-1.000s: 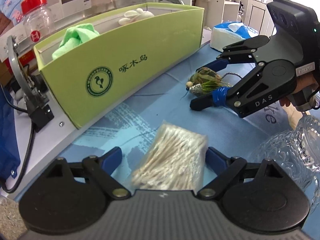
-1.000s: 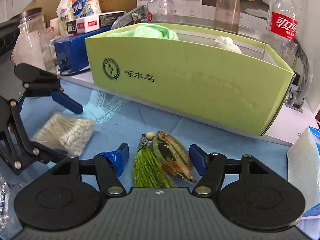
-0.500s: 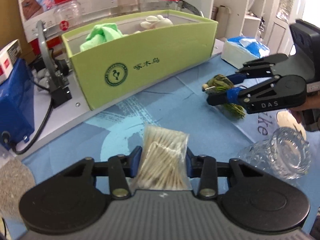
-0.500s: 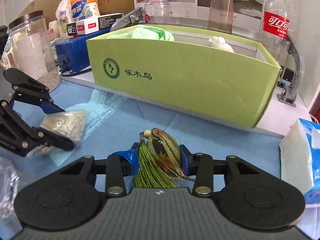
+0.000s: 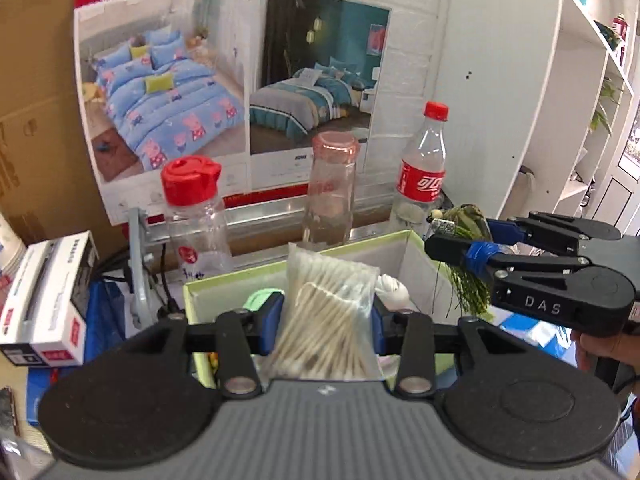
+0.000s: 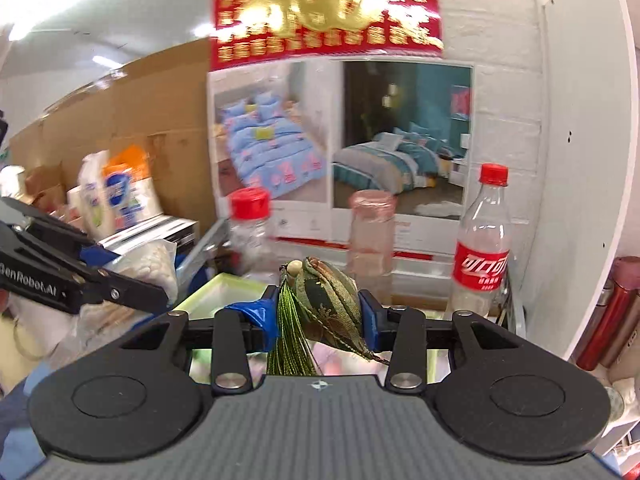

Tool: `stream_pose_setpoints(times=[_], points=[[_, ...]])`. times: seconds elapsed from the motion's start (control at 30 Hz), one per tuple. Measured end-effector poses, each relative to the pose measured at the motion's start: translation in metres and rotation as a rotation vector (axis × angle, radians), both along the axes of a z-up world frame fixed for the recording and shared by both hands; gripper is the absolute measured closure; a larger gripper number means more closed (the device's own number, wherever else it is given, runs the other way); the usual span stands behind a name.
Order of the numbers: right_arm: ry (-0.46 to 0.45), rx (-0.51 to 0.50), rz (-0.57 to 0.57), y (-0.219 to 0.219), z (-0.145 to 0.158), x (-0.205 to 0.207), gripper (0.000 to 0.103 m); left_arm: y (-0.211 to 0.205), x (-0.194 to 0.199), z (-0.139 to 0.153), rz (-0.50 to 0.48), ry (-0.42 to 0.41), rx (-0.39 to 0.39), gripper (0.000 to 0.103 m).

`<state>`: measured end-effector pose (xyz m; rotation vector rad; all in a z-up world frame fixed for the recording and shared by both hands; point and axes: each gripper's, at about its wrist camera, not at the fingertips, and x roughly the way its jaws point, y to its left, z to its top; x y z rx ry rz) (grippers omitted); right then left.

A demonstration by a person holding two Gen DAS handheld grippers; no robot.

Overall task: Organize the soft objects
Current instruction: 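Drop both items into the lime-green box and open both tools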

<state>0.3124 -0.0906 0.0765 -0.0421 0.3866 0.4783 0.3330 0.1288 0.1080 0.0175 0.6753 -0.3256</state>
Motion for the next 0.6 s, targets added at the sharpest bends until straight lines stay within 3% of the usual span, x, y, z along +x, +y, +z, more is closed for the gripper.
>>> stream_pose_setpoints(times=[0.23, 0.3, 0.33, 0.6], points=[[0.124, 0.0, -0.087, -0.004, -0.048, 0.059, 0.076, -0.031, 0.062, -0.051, 0.015, 0.111, 0.028, 0.059], [0.157, 0.007, -0.1, -0.005, -0.061, 0.066, 0.074, -0.033, 0.065, -0.057, 0.026, 0.113, 0.052, 0.03], [0.172, 0.006, -0.109, -0.005, -0.064, 0.069, 0.073, -0.031, 0.064, -0.057, 0.037, 0.096, 0.052, 0.024], [0.132, 0.013, -0.163, -0.01, -0.057, 0.059, 0.063, -0.02, 0.04, -0.043, 0.066, 0.04, 0.045, 0.023]])
